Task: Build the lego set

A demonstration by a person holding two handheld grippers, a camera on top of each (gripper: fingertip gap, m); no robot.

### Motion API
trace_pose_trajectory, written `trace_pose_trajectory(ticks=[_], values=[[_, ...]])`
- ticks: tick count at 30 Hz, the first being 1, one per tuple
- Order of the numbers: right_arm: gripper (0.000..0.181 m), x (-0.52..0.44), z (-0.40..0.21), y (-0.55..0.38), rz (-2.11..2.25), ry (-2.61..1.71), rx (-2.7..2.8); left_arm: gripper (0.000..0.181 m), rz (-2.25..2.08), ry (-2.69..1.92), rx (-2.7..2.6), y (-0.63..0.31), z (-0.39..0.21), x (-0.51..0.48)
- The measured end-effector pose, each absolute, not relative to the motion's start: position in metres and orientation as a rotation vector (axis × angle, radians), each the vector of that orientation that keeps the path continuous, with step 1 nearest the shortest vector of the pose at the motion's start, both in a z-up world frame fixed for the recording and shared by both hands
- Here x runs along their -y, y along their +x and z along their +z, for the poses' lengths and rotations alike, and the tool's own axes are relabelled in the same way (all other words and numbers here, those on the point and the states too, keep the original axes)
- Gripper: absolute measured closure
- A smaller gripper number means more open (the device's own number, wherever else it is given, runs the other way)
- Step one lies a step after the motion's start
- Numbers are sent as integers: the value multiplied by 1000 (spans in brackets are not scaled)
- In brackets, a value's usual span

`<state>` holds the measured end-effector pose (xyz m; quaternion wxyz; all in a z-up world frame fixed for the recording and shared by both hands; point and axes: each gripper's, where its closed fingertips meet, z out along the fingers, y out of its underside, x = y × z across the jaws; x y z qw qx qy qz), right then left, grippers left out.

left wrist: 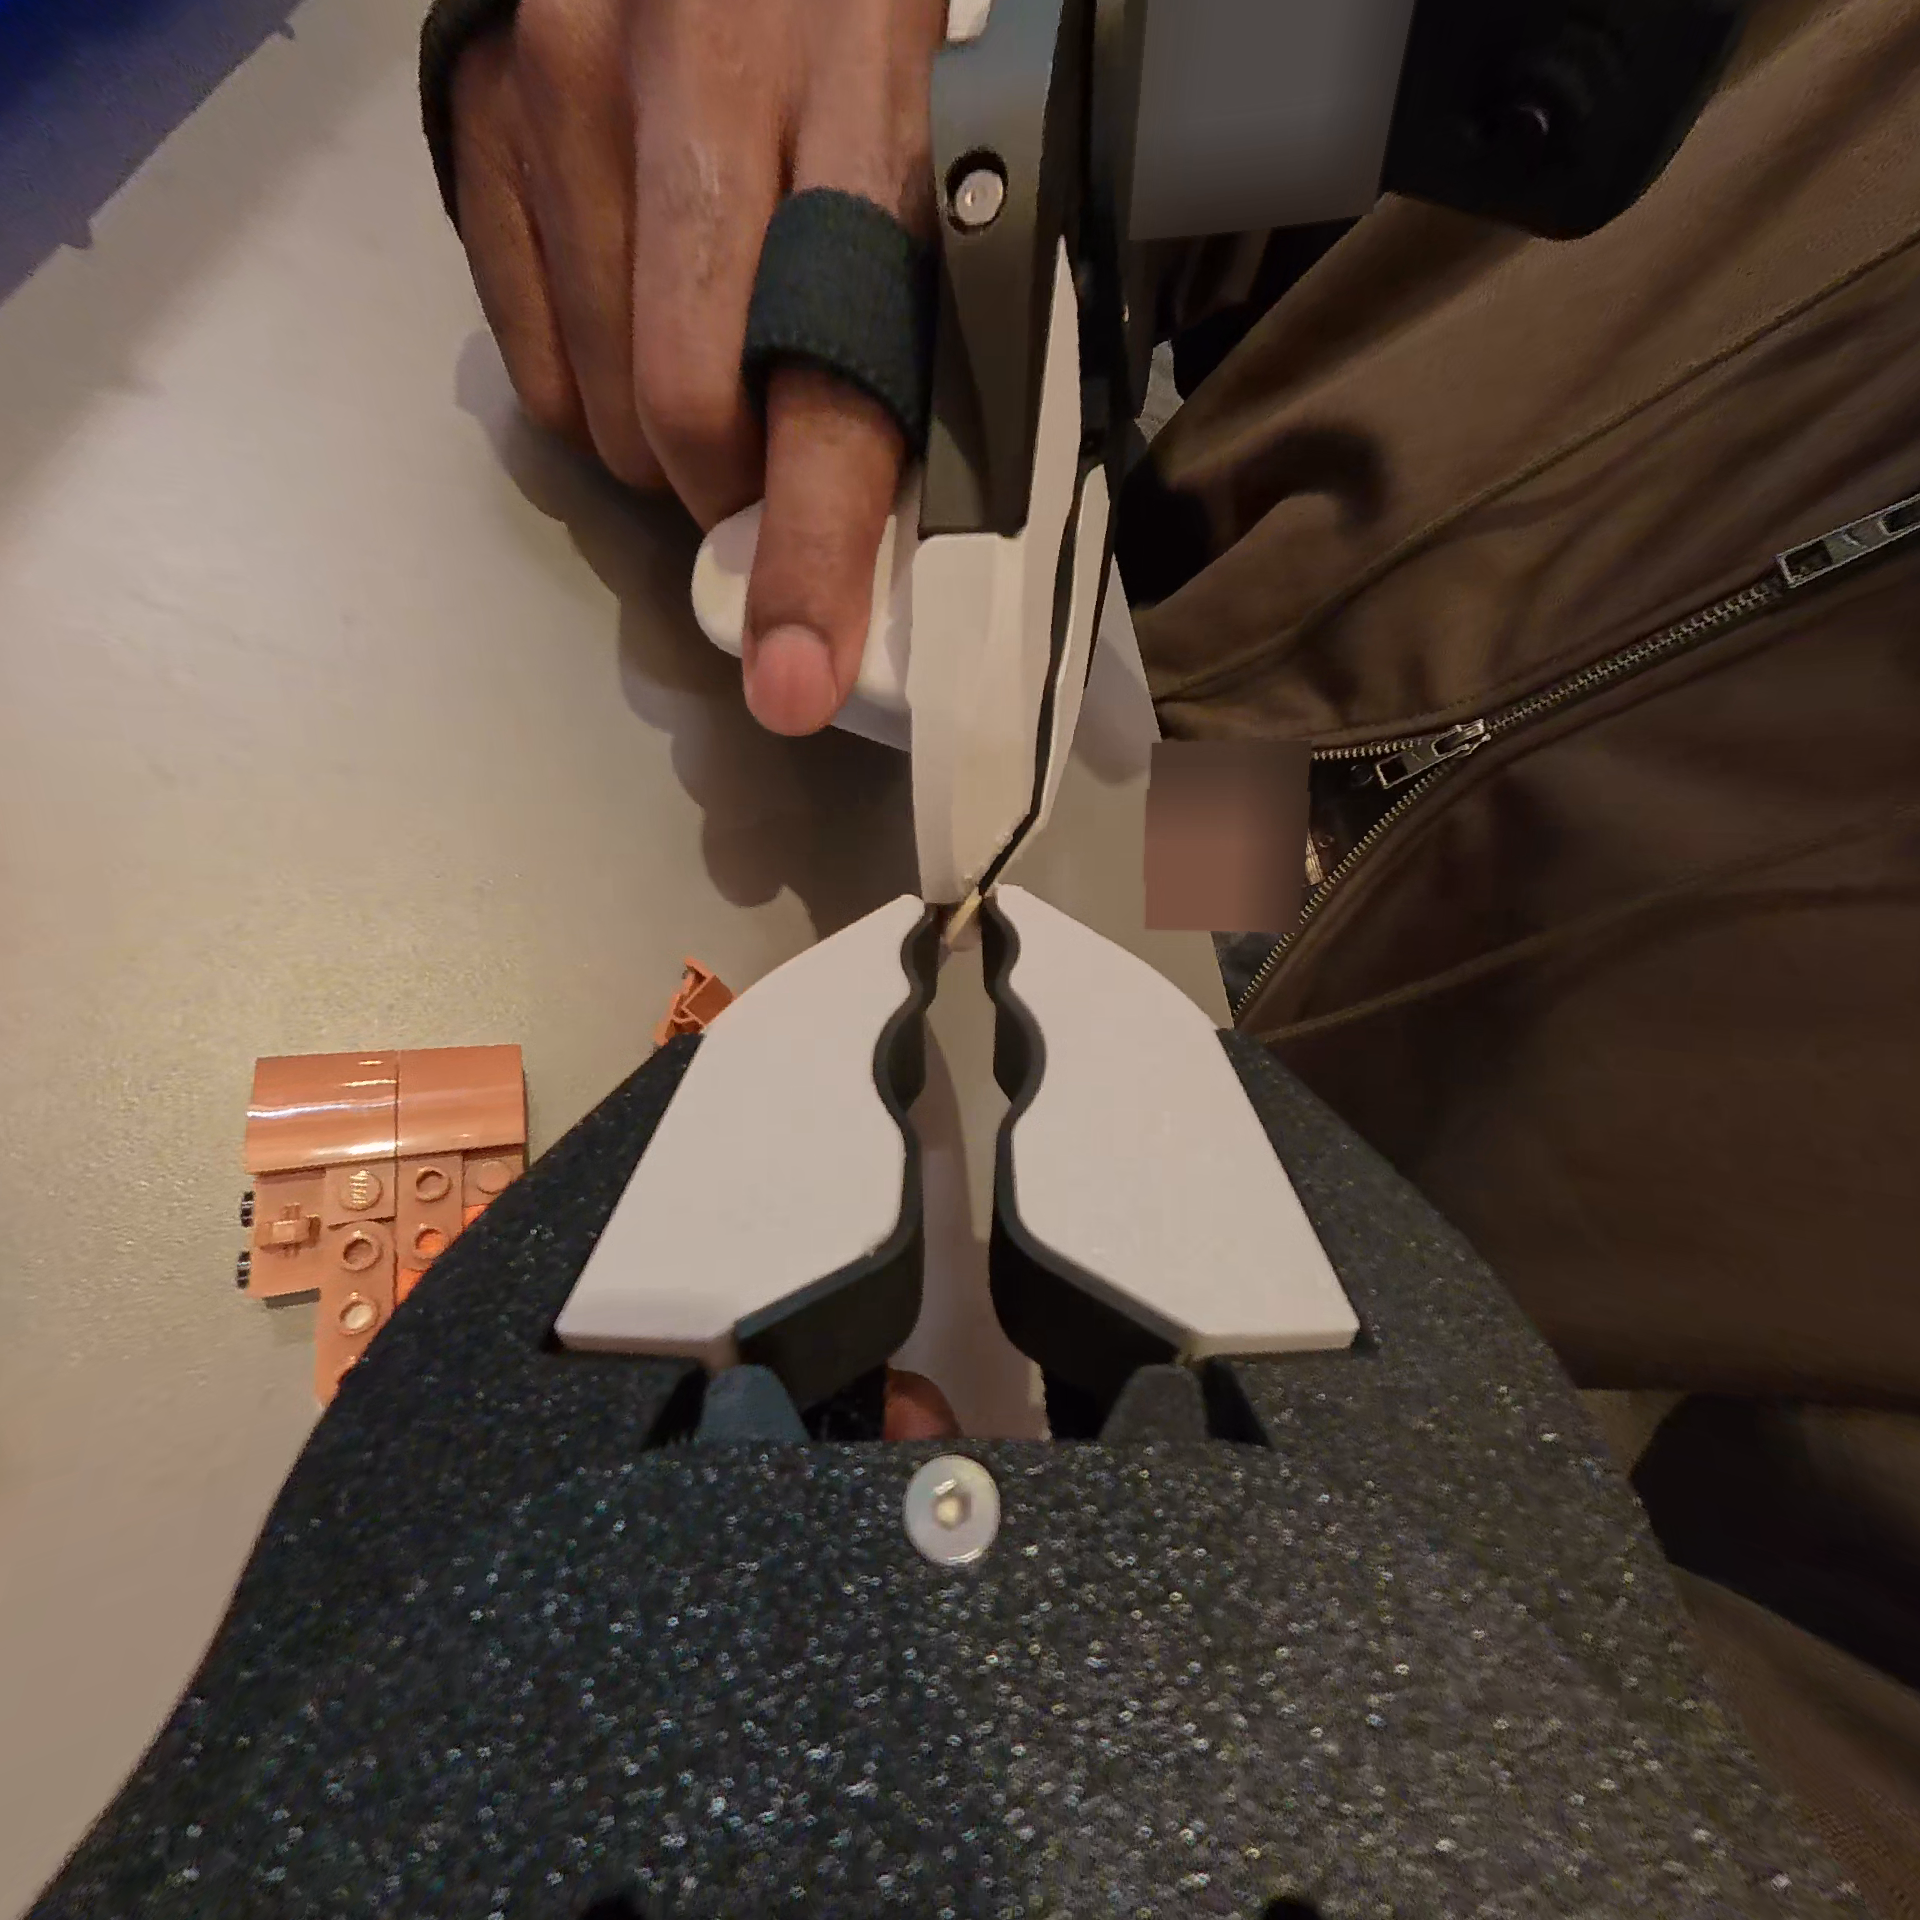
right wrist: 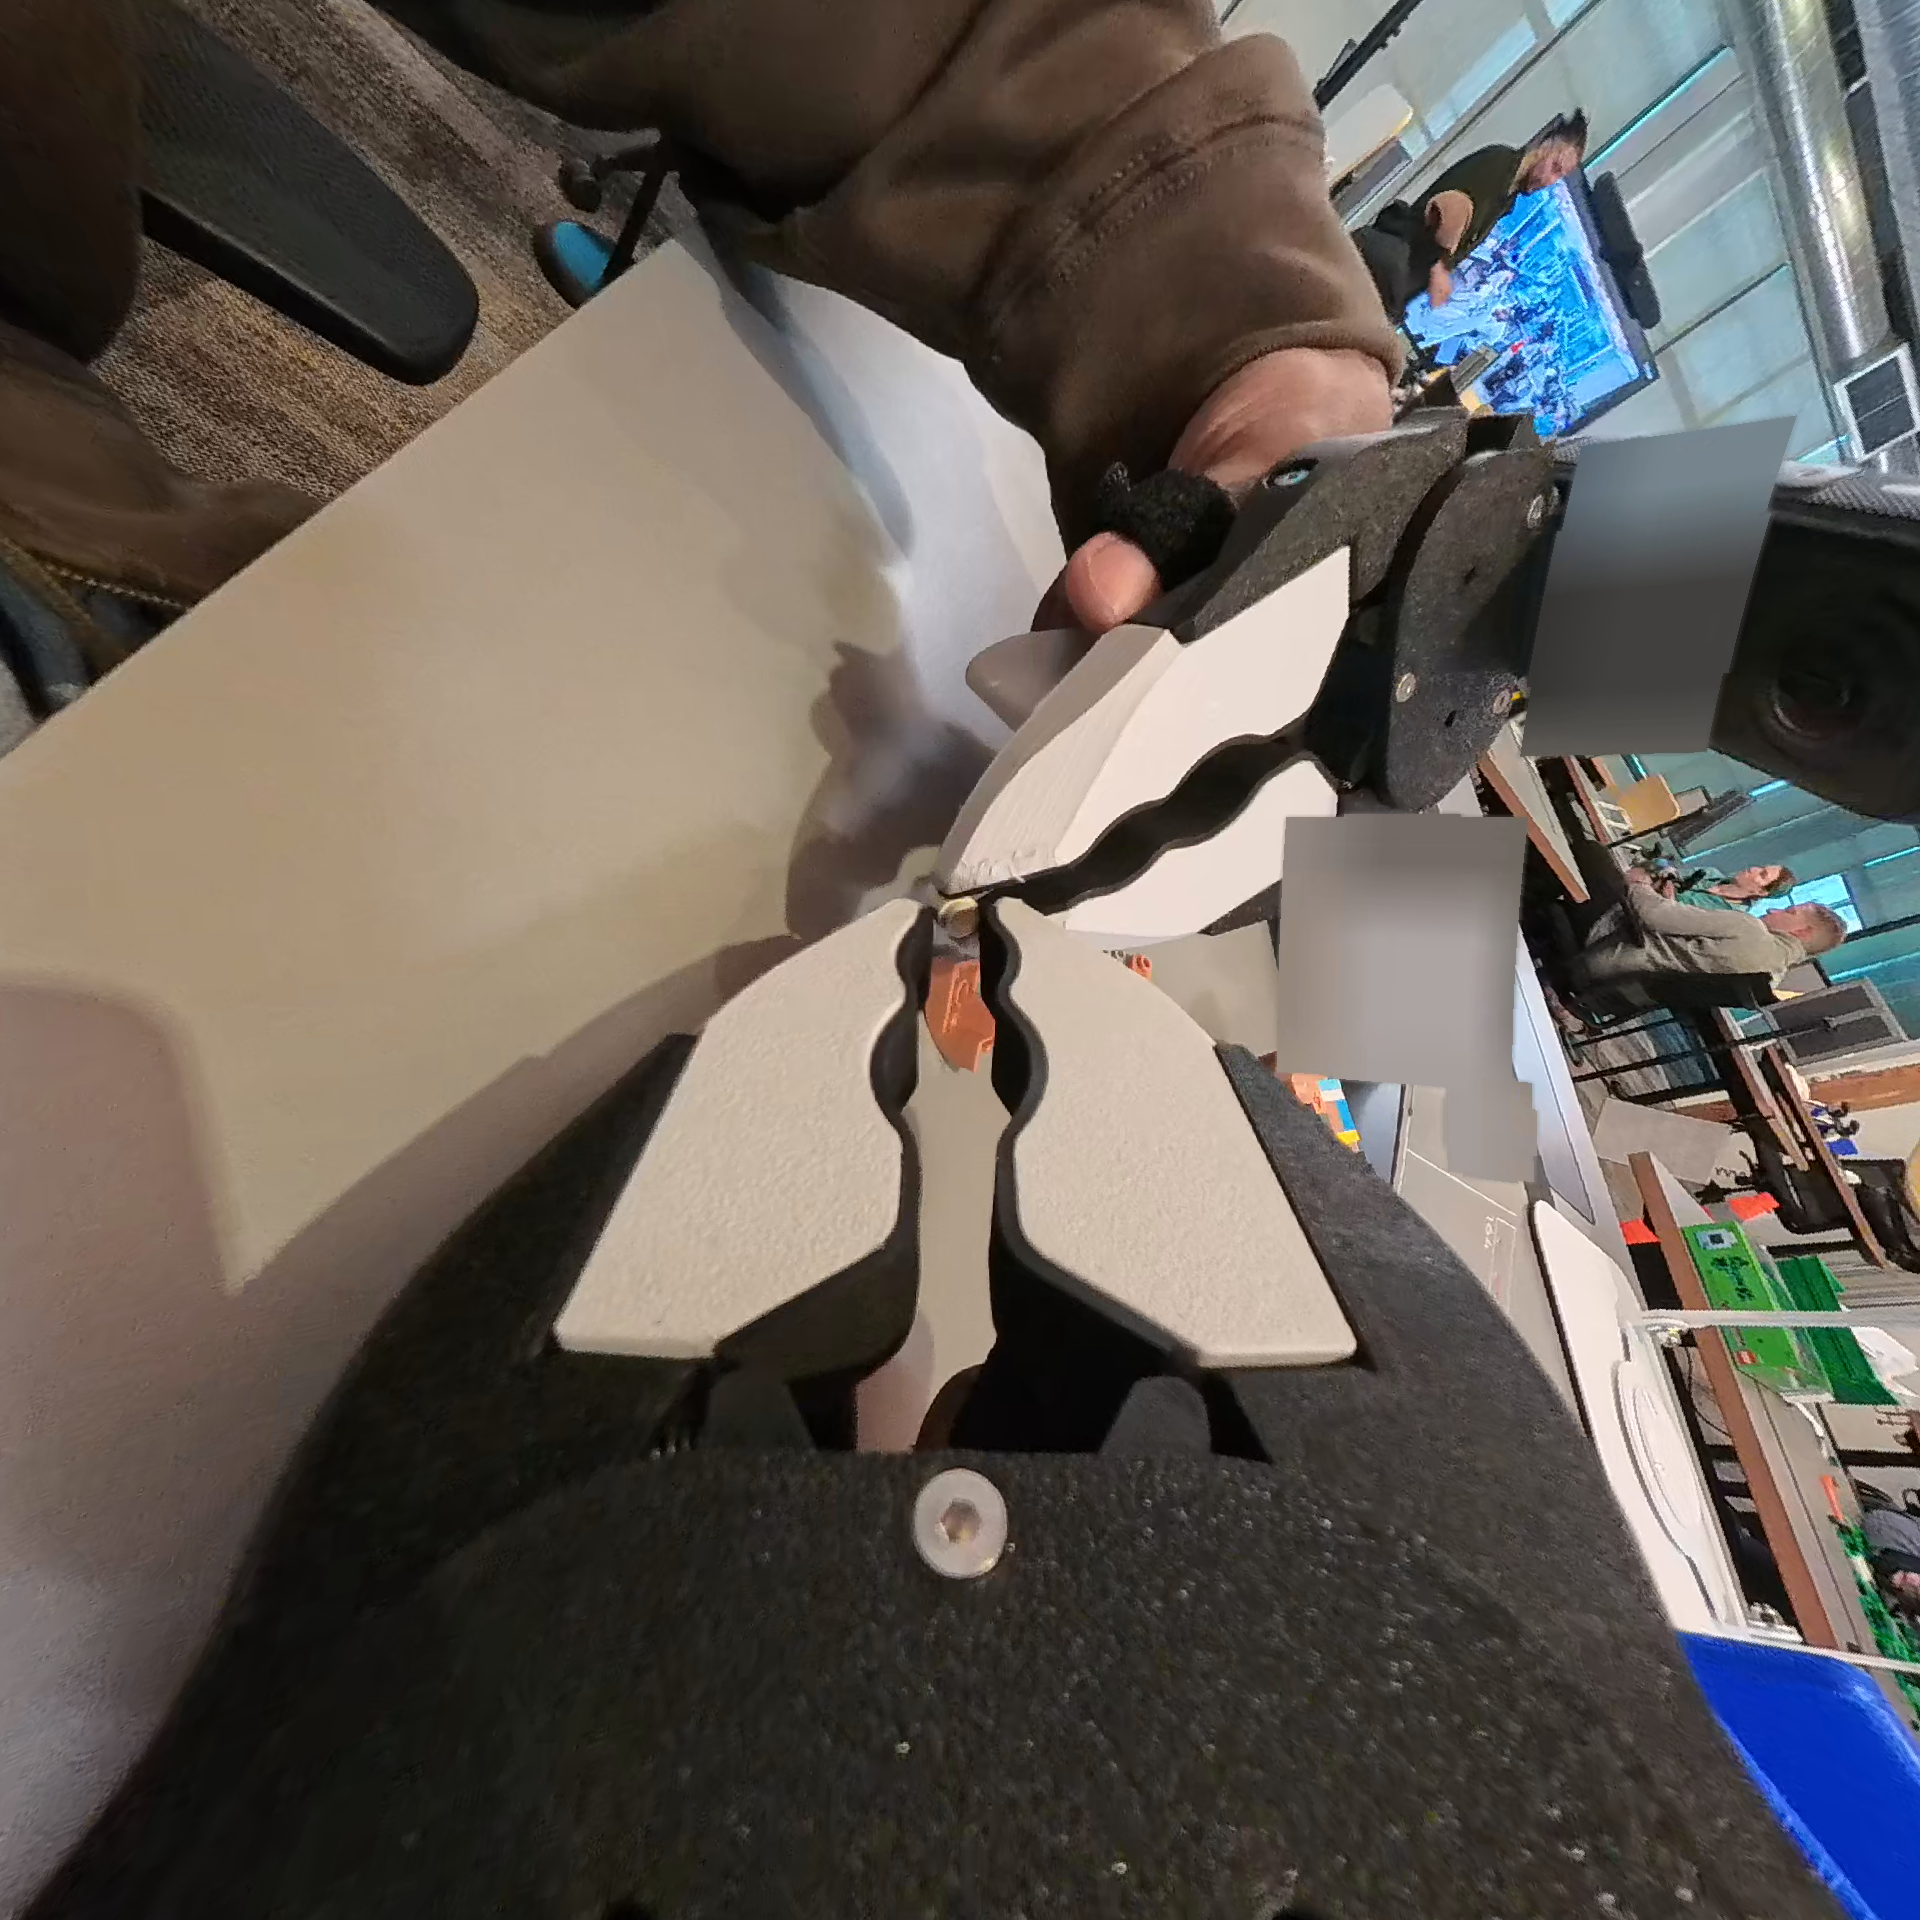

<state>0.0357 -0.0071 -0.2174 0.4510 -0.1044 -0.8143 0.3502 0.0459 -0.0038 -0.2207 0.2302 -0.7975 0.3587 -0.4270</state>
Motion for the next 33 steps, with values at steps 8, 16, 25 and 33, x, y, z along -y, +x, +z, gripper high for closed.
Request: trace_pose_trajectory(ticks=[8, 16, 25, 33], values=[[174, 3, -217, 36, 877, -291, 2006, 166, -1143, -2160, -897, 41, -217, -2], [174, -17, -218, 32, 842, -403, 1997, 141, -630, -2255, -603, -2, -236, -4], [174, -25, -215, 25, 822, -488, 1969, 140, -285, -2322, -315, -3, -256, -6], [174, -24, -213, 27, 829, -487, 1963, 151, -132, -2328, -306, 6, -259, -11]])
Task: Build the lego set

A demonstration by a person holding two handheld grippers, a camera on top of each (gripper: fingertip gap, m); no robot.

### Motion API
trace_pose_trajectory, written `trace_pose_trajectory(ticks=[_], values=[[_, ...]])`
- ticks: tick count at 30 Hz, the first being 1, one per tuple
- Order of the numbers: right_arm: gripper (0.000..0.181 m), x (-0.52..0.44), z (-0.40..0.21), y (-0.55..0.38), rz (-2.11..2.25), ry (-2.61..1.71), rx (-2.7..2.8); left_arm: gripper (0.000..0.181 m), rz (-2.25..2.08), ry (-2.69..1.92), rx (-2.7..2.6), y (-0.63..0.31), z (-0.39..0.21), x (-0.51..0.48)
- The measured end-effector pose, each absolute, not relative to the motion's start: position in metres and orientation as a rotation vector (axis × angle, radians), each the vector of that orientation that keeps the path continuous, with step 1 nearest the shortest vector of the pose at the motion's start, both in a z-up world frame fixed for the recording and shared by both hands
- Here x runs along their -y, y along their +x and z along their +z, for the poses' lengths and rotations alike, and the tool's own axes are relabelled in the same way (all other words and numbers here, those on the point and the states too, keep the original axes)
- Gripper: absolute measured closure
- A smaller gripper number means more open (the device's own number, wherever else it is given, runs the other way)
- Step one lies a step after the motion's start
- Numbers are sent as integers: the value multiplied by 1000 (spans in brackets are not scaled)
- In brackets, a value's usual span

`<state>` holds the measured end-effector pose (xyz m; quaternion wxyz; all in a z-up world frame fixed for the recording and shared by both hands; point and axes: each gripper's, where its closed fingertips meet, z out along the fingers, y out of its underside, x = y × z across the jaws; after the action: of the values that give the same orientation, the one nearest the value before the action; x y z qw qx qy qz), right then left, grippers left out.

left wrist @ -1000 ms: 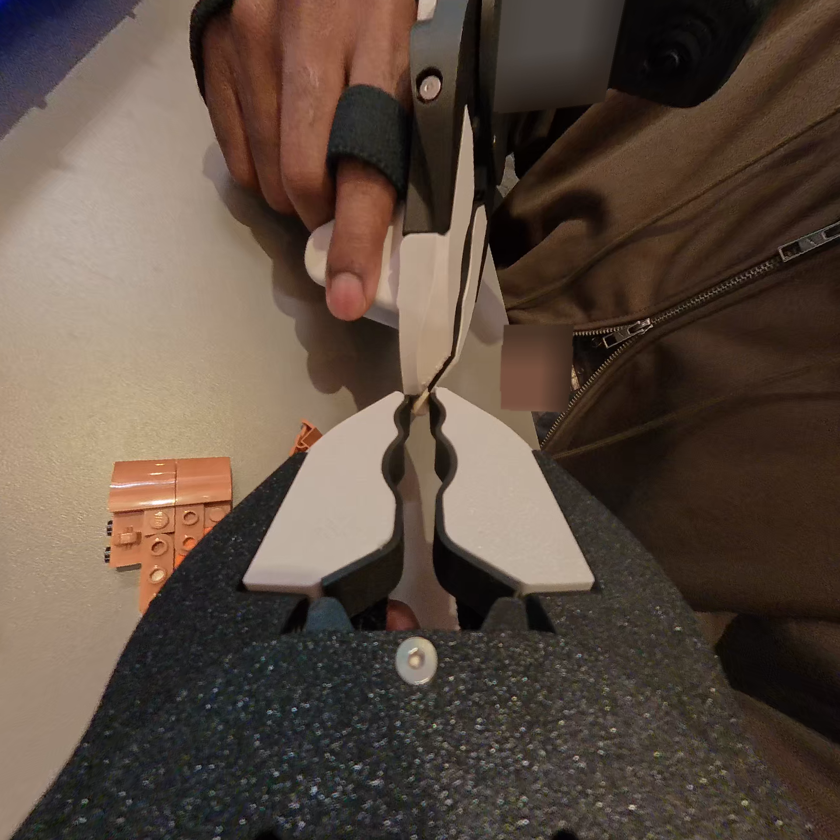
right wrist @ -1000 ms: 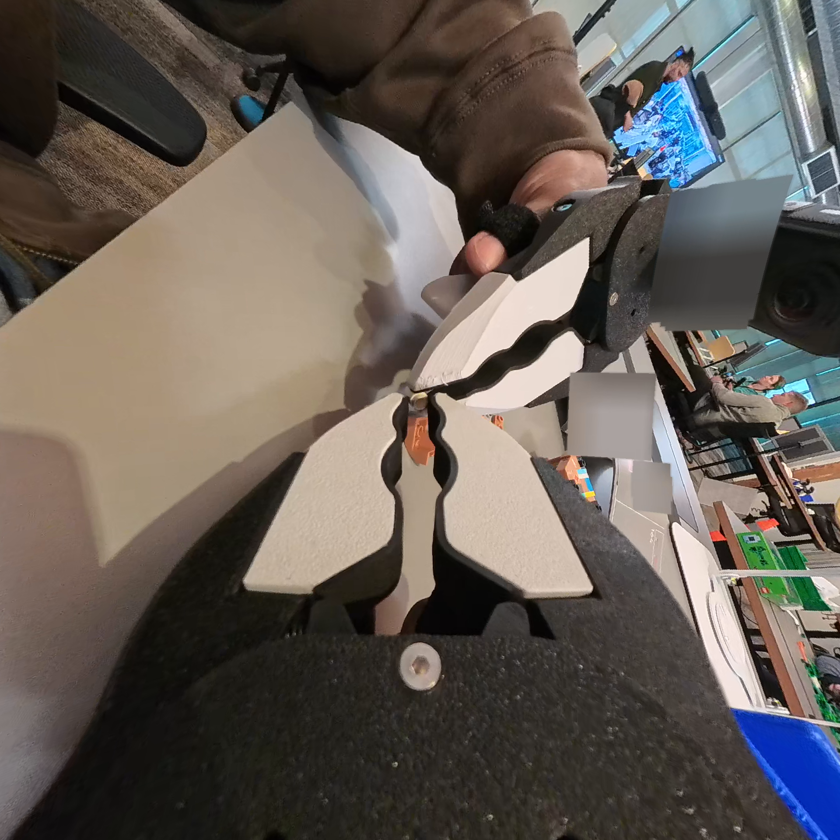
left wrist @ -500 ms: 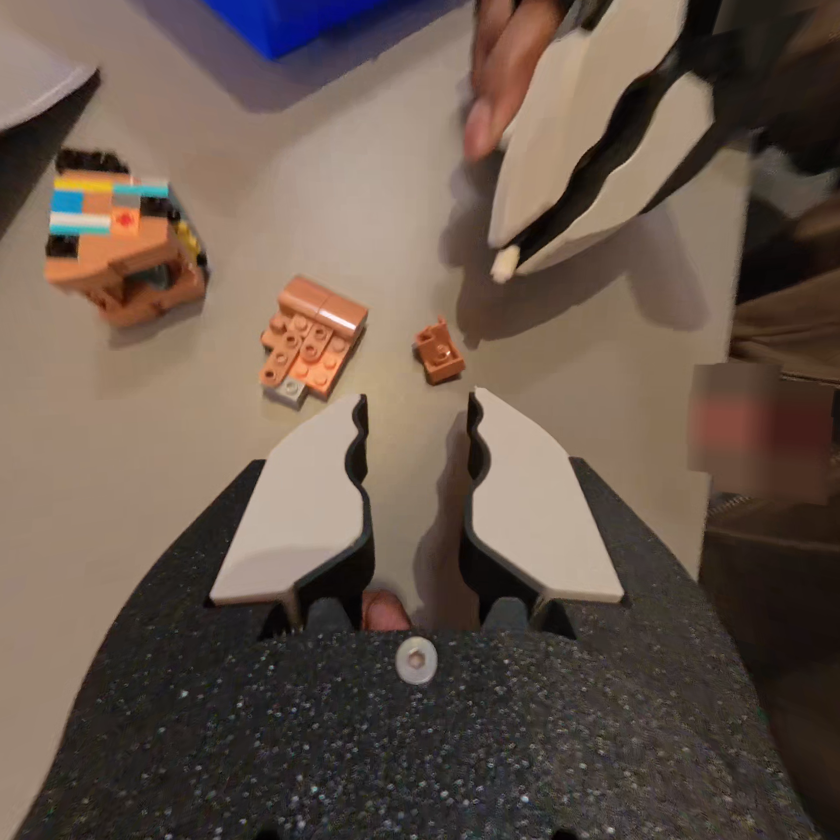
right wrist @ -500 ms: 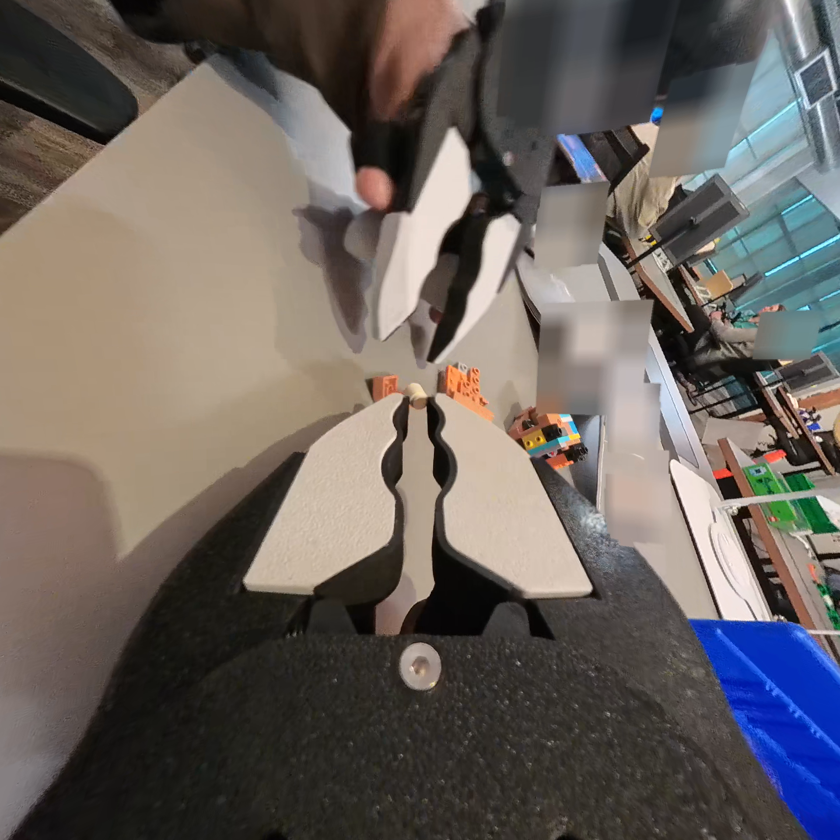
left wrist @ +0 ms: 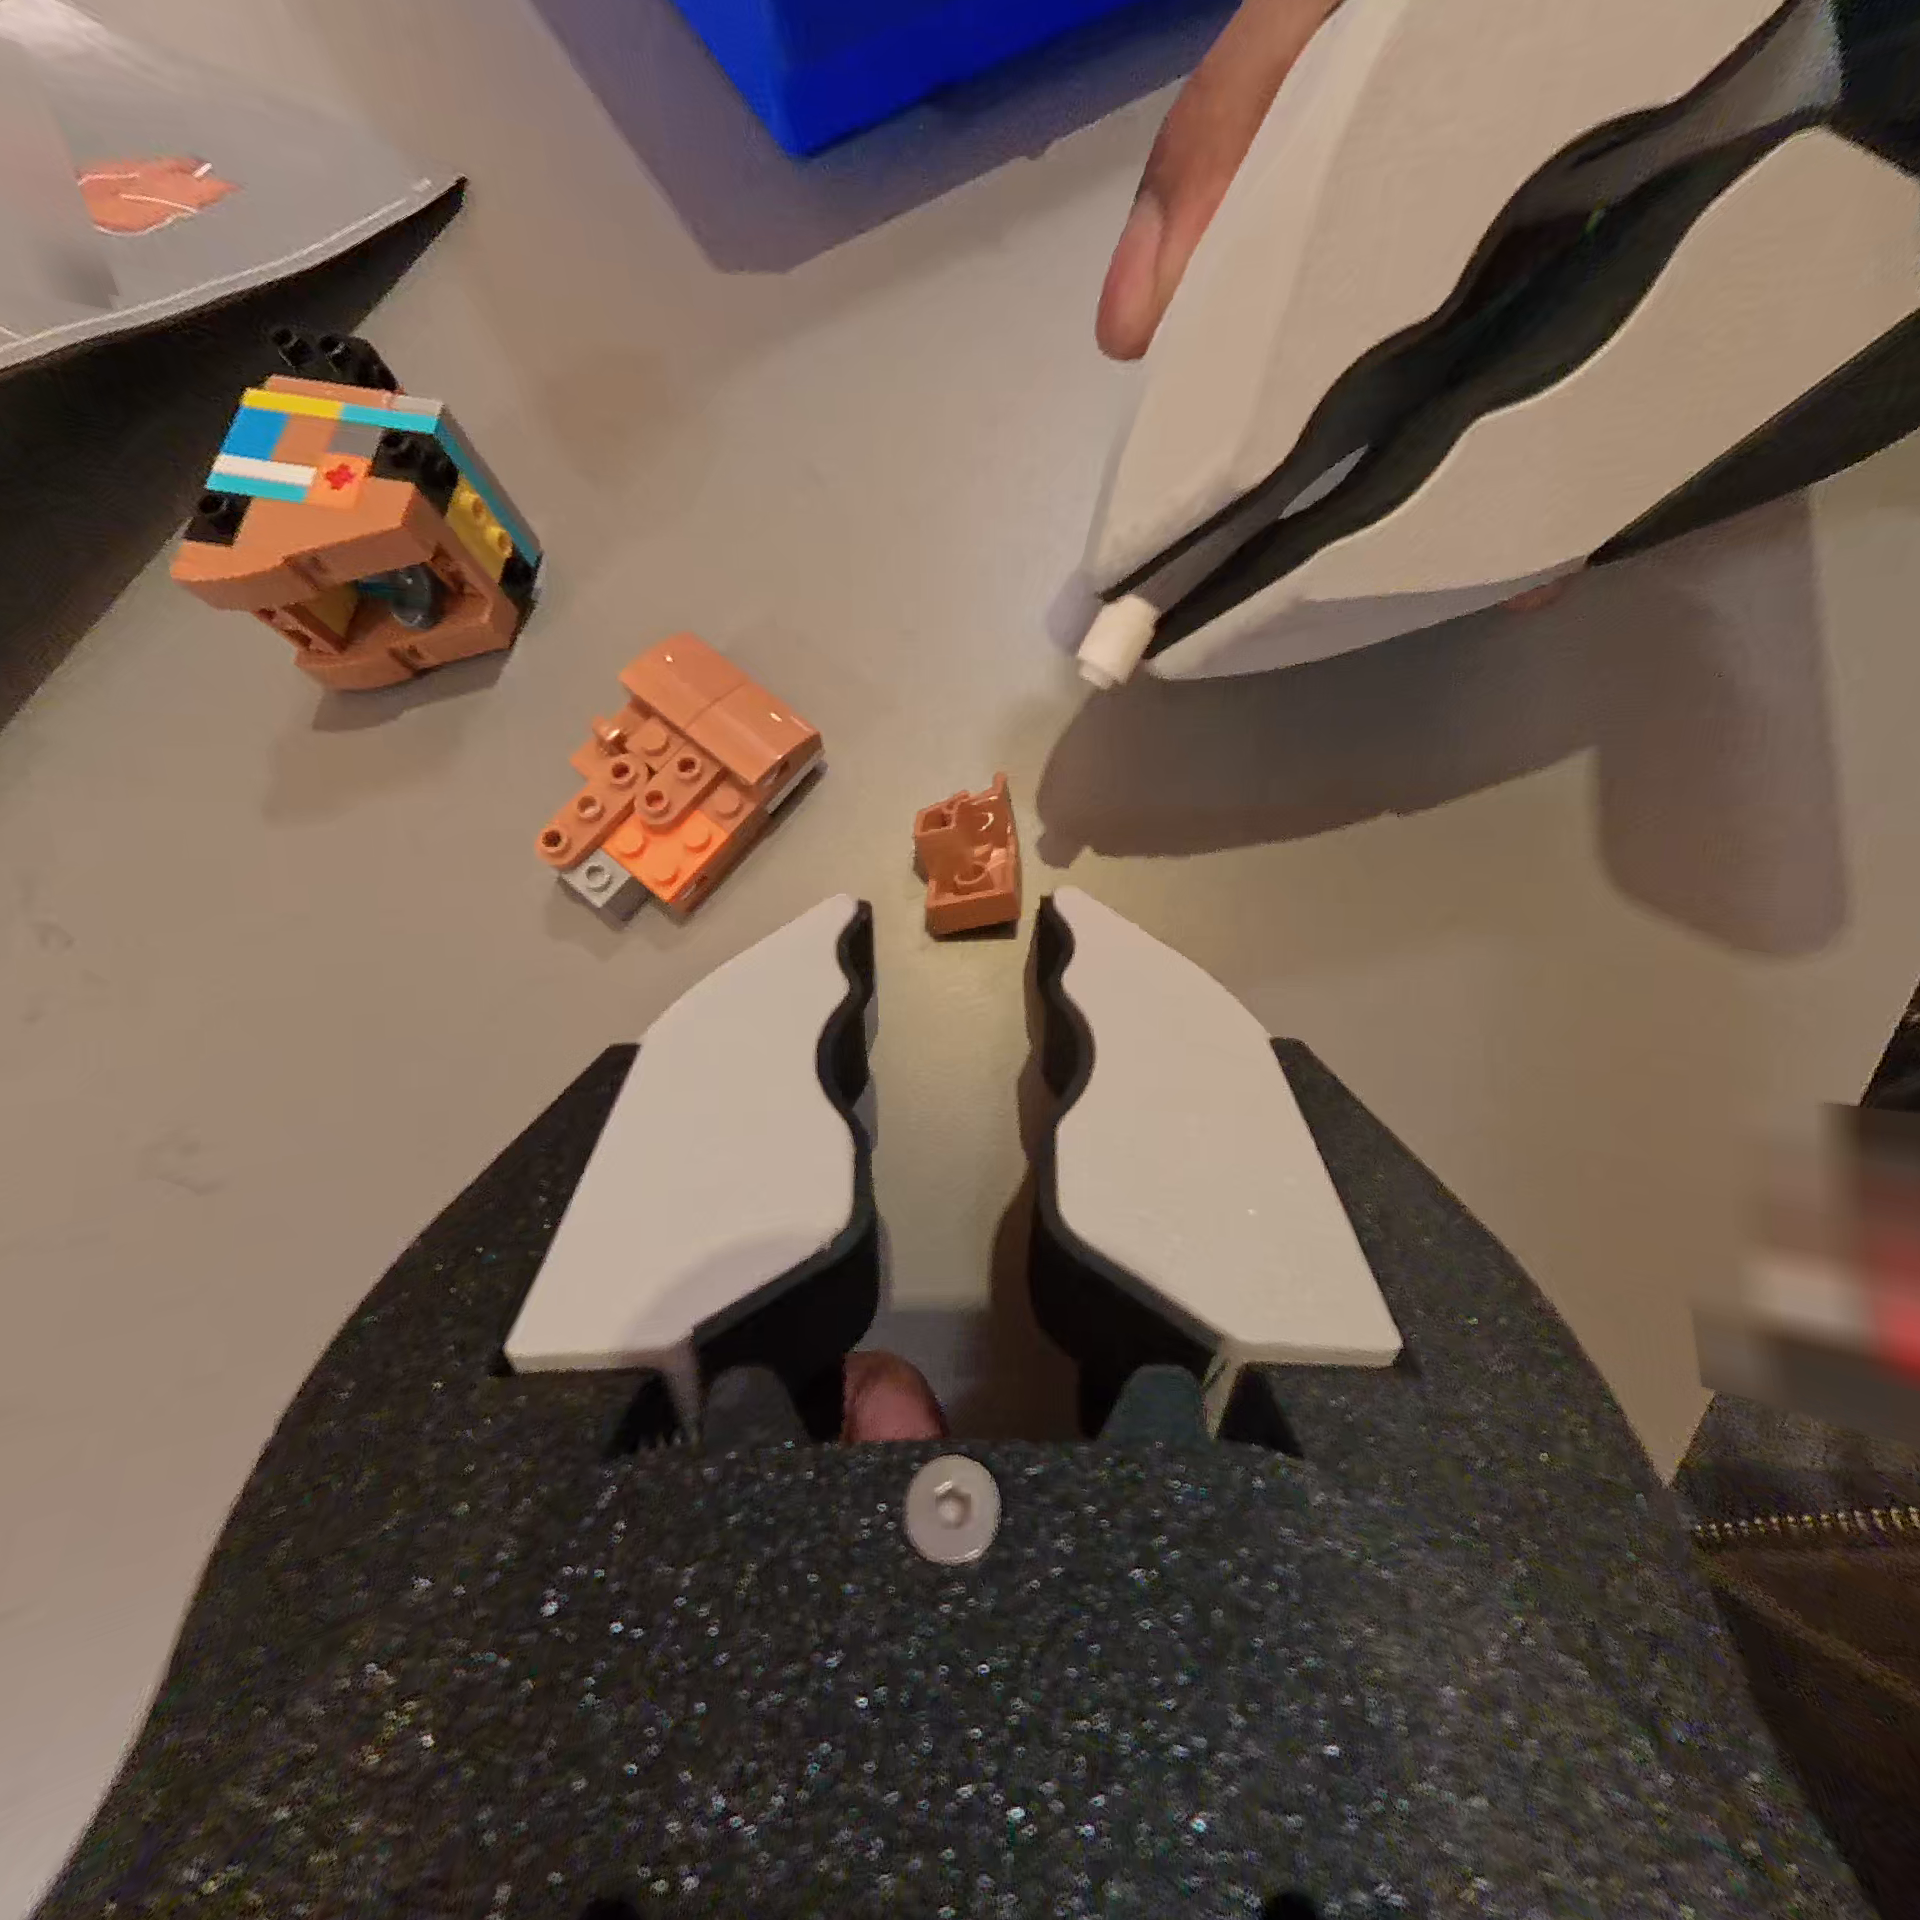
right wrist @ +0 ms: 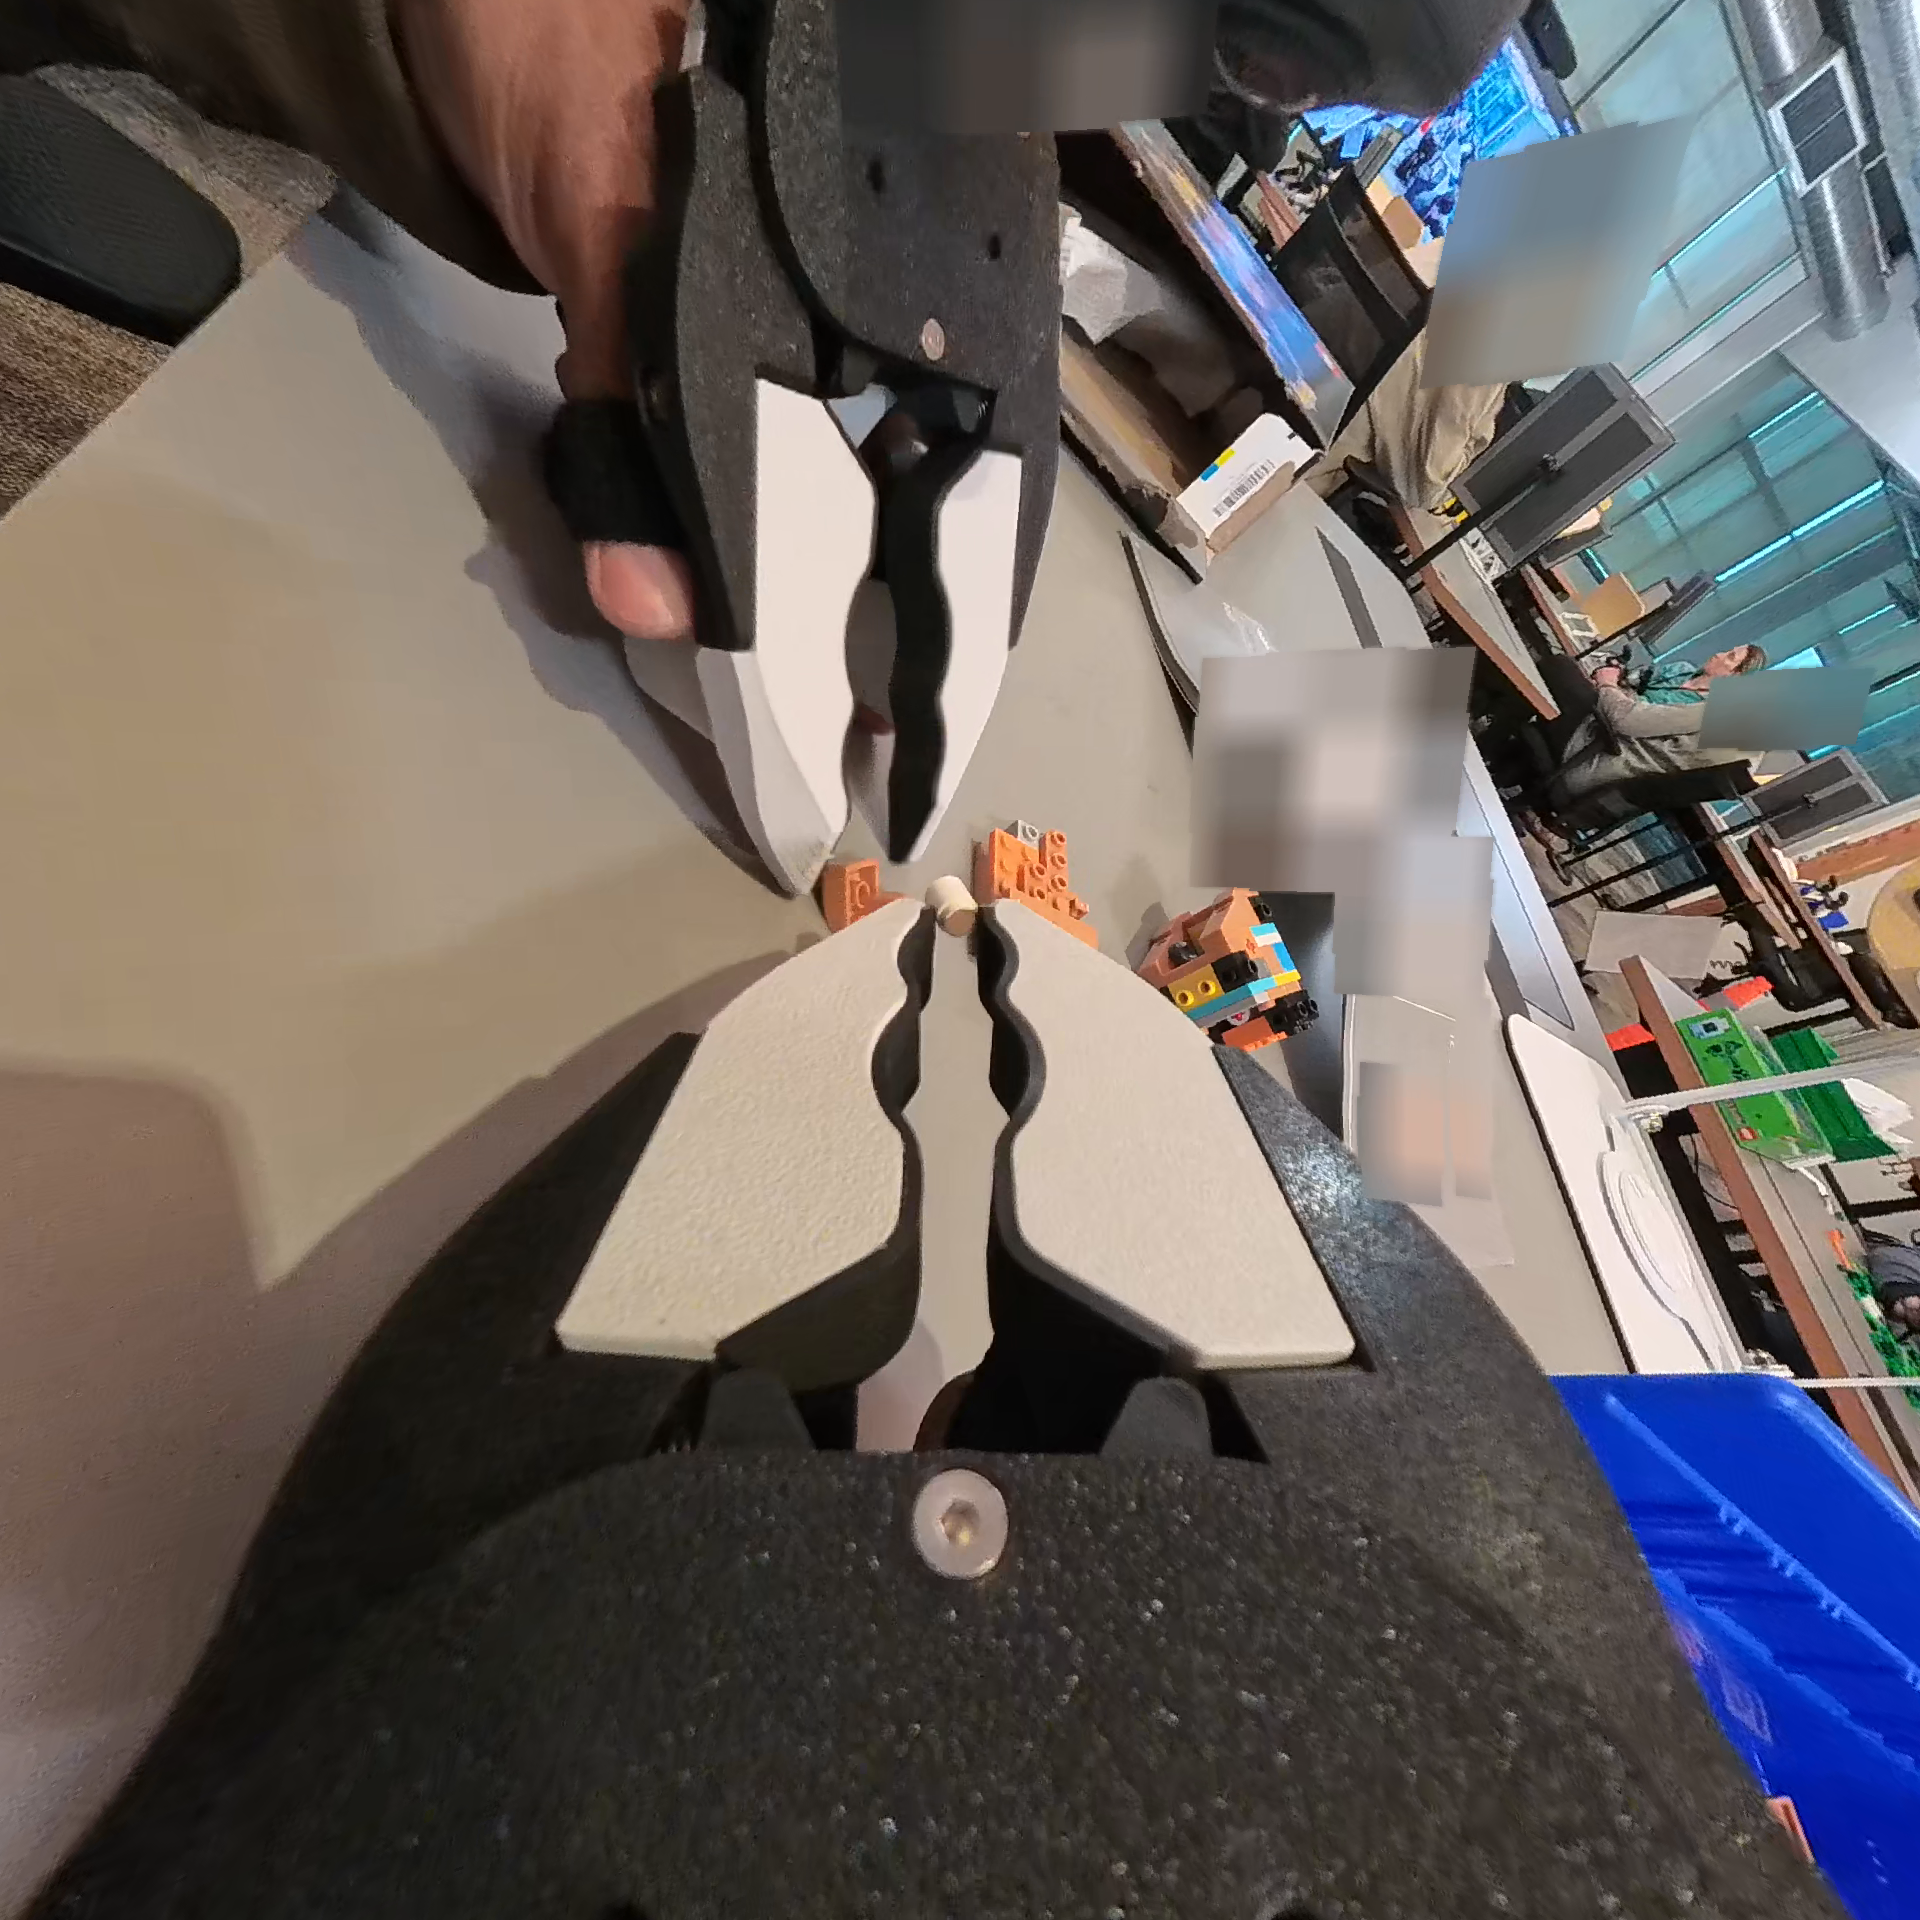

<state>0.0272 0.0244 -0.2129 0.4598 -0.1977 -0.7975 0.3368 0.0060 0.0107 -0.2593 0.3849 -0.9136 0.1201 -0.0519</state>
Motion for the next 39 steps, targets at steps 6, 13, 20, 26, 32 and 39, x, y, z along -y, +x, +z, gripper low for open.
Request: trace_pose_trajectory(ticks=[6, 13, 20, 26, 32, 39], values=[[174, -25, -213, 29, 830, -483, 1969, 164, -144, -2327, -375, 10, -259, -15], [174, -28, -209, 29, 825, -482, 1970, 164, -141, -2242, -615, 10, -254, -24], [174, -45, -164, 13, 871, -507, 1865, 164, -65, -1993, -724, -14, -182, -66], [174, -61, -127, -26, 1002, -578, 1733, 164, -16, -1719, -536, -77, -129, -121], [175, -60, -147, -51, 1138, -643, 1631, 164, -44, -1609, -396, -104, -144, -101], [175, -65, -153, -49, 1187, -715, 1537, 164, 24, -1522, -397, -116, -132, -97]])
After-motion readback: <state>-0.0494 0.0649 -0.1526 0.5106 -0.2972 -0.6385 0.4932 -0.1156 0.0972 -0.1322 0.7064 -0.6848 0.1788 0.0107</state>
